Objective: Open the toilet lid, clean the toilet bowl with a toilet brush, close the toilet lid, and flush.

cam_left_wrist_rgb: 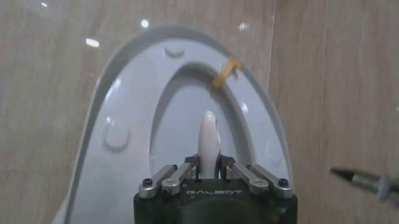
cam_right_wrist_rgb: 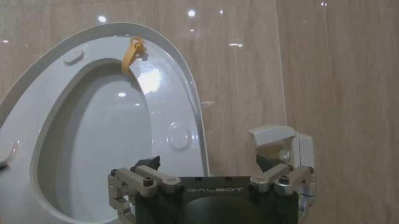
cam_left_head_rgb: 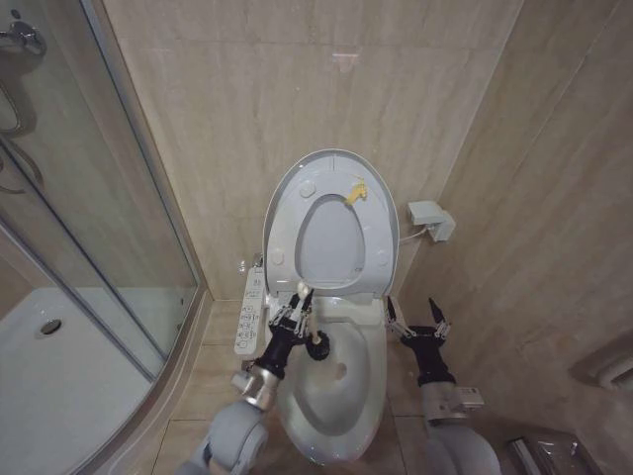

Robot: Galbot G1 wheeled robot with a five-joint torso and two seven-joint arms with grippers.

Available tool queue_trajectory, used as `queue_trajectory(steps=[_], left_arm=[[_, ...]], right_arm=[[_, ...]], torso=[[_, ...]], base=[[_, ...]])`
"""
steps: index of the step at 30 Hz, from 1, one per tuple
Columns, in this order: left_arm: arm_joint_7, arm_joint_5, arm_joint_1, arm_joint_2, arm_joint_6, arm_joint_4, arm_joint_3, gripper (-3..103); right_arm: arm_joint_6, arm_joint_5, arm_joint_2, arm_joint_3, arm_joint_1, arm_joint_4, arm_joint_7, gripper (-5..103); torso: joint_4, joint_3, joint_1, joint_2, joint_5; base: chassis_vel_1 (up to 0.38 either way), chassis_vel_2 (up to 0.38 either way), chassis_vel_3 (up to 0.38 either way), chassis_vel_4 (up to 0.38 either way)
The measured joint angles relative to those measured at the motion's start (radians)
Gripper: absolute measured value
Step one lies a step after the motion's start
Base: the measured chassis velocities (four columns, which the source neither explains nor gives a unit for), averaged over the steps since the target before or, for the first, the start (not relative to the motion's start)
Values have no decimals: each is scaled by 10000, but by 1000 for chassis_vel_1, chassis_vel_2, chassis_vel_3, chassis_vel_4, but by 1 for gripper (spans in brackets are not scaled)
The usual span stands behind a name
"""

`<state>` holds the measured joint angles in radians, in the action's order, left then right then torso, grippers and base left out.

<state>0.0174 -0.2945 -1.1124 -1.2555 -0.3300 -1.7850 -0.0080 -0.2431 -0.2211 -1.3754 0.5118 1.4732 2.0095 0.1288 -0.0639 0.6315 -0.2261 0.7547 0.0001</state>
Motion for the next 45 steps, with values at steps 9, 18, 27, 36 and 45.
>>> queue_trajectory(steps=[9,18,27,36,45], left_arm=[[-47,87,965,-297,-584,2105,215,21],[-381,-16,1402,-499,-1117,3430,438,21],[-720,-180,1496,-699,-1253,4198,839,21],[-798,-51,1454,-724,-1251,4351,931,21],[-609,105,1252,-773,-1349,3293,1040,21]], right_arm=[[0,0,-1,0,0,0,0,100],[0,0,0,0,-1,0,1,100],[0,0,0,0,-1,0,1,100],[0,0,0,0,-1,0,1,100],[0,0,0,1,0,0,1,100]], torso=[[0,0,0,0,0],[1,-1,0,0,-1],[0,-1,0,1,-1],[0,-1,0,2,-1],[-1,-1,1,2,0]], base=[[0,0,0,0],[0,0,0,0],[0,0,0,0],[0,0,0,0],[0,0,0,0]])
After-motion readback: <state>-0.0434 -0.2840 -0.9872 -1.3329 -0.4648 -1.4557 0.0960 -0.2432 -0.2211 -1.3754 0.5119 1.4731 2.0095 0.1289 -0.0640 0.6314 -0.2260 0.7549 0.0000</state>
